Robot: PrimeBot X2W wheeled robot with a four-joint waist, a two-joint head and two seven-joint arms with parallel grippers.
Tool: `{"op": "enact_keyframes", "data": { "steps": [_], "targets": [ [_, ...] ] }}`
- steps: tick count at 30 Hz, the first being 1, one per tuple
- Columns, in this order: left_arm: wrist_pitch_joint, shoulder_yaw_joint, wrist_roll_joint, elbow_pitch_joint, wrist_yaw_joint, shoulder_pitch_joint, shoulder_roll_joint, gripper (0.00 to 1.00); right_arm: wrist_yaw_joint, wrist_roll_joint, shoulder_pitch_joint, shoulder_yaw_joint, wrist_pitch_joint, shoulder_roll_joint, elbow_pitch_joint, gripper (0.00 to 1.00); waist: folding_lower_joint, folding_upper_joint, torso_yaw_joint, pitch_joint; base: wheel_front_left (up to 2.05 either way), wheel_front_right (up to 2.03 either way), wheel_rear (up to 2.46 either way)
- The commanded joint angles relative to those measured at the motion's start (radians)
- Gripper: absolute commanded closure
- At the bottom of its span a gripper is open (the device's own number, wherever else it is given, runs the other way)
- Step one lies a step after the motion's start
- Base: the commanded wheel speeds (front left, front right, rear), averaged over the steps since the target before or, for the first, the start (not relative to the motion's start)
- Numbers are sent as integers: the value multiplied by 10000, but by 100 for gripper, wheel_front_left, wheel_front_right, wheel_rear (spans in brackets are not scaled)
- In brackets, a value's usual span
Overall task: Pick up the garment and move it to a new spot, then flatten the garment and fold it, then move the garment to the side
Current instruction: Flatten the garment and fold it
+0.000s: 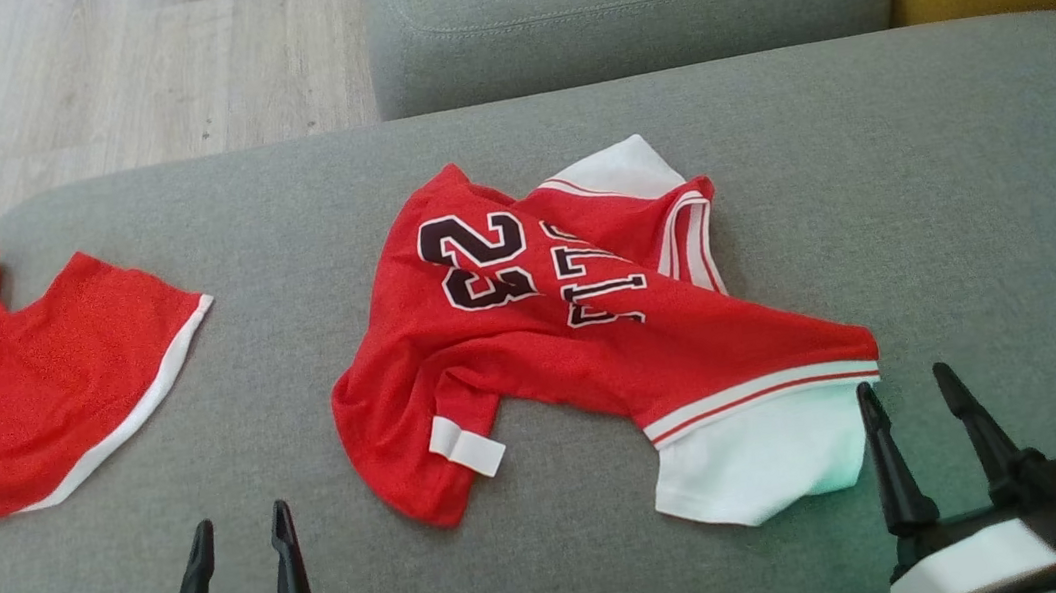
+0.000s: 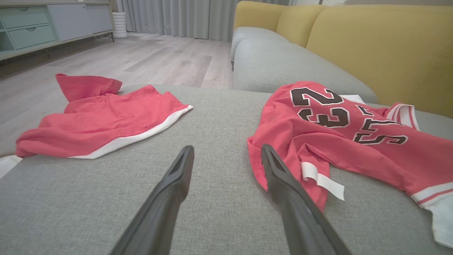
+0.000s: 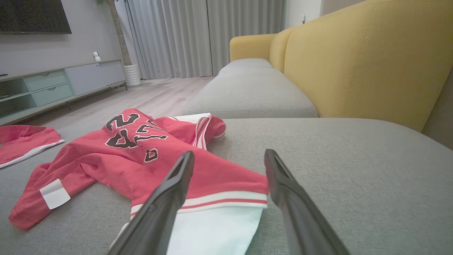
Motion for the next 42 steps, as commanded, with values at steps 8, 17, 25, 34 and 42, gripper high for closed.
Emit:
{"op": "enact_keyframes", "data": {
  "steps": [8, 17, 25, 34, 42],
  "targets": [
    [-122, 545, 526, -328, -502, -387, -275, 0, -7, -134, -342, 314, -38, -51, -201, 0, 0, 0, -114, 20, 0, 0, 0],
    [-116, -541, 763, 877, -979, -1123, -397, 0, -7, -71, -896, 410, 2875, -51, 561, 0, 0, 0, -325, 441, 0, 0, 0],
    [-26, -1085, 735, 1562, -968, -1996, -439, 0, -7, 299, -1344, 421, 3845, -51, 882, 0, 0, 0, -315, 956, 0, 0, 0],
    [428, -1578, 758, 1990, -1155, -2340, -436, 0, -7, 449, -1471, 586, 4074, -51, 1070, 0, 0, 0, -232, 1268, 0, 0, 0],
    [873, -1919, 971, 2614, -1309, -2956, -342, 0, -7, 464, -1718, 789, 4111, -51, 1030, 0, 0, 0, -291, 1665, 0, 0, 0]
  ]
}}
